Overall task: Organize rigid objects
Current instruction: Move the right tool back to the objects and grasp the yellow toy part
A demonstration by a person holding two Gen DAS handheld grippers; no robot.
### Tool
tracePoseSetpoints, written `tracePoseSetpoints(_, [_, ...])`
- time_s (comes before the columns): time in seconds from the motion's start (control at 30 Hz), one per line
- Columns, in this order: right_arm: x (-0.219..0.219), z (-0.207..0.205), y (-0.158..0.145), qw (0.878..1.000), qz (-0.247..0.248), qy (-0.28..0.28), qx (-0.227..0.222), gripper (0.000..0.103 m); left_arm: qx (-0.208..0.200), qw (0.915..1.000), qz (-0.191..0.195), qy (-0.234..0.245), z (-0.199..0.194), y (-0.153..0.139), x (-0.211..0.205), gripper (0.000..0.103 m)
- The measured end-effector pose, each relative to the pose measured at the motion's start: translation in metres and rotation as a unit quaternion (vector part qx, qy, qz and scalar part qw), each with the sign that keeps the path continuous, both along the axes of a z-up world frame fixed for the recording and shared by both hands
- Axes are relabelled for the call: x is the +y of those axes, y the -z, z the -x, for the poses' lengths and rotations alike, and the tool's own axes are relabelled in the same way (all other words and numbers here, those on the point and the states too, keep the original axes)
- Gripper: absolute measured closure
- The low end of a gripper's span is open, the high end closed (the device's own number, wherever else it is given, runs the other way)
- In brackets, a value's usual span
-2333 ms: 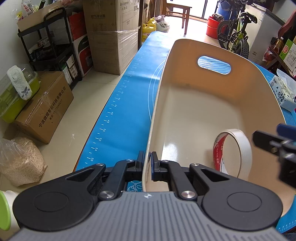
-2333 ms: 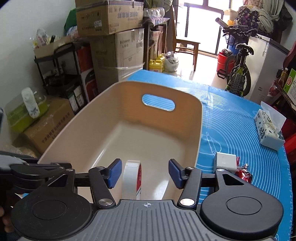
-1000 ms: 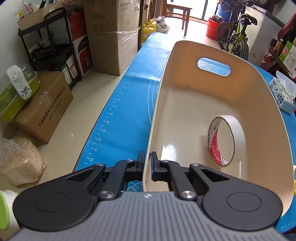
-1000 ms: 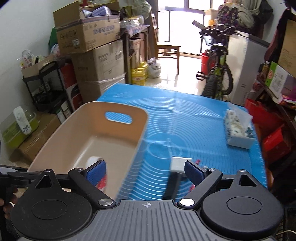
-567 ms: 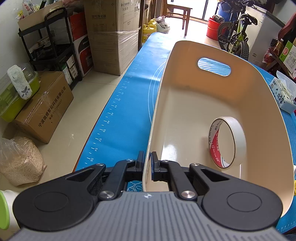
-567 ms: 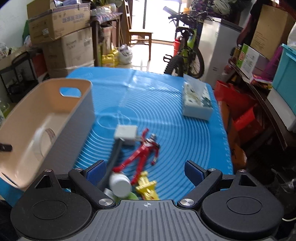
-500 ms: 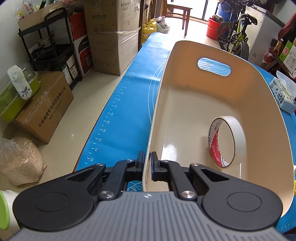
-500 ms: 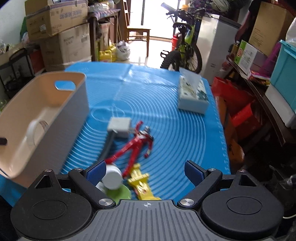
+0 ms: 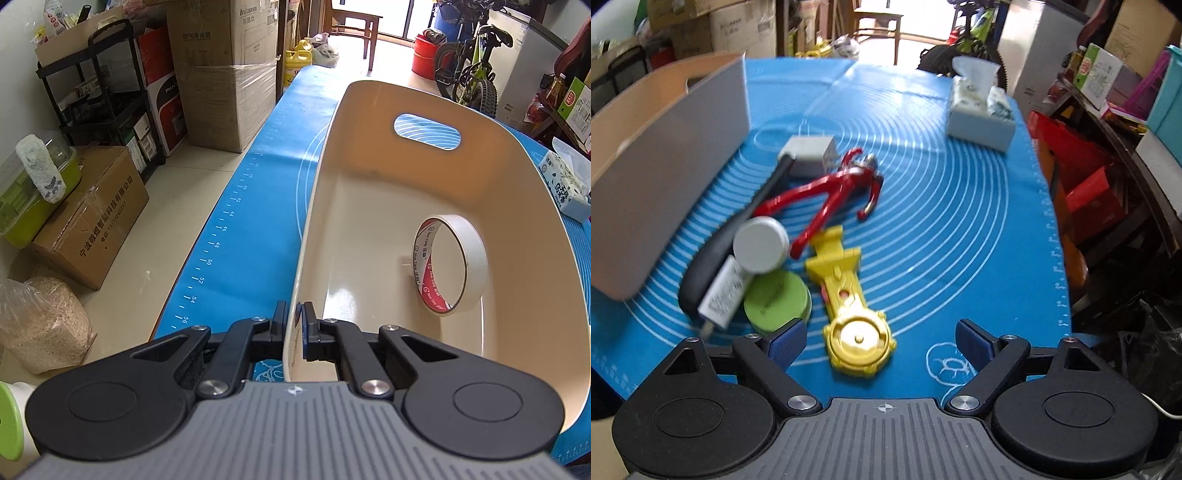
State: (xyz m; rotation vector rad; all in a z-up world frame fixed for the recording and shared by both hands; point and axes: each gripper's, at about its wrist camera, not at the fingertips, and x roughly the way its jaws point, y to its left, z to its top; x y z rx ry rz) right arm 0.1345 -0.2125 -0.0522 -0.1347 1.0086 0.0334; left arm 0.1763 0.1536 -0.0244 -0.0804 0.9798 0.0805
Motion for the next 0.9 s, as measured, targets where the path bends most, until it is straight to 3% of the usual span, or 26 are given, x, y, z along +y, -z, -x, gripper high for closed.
tracePoseSetpoints(0.43, [-0.005,0.000,0.024,1.000,-0.016,-0.021,-0.010,0.028,-0.001,1.0000,-0.010,0.000,-0.001,0.001,-0.003,0.093])
tracePoseSetpoints(0.53, [-0.004,0.001,0.024,0.999,-0.029,-0.030,-0.016,0.037,-0.001,0.9999,-0.011,0.000,0.000,0.001,-0.004,0.093])
tracePoseSetpoints(0.6, [-0.002,0.001,0.023,0.998,-0.038,-0.038,-0.015,0.051,-0.001,0.9999,-0.011,0.000,-0.001,0.001,-0.004,0.093])
tracePoseSetpoints(0.9, [-0.005,0.014,0.012,0.999,-0.006,-0.025,-0.038,0.051,-0.001,0.9999,-0.011,0.000,0.000,0.001,-0.005,0.093])
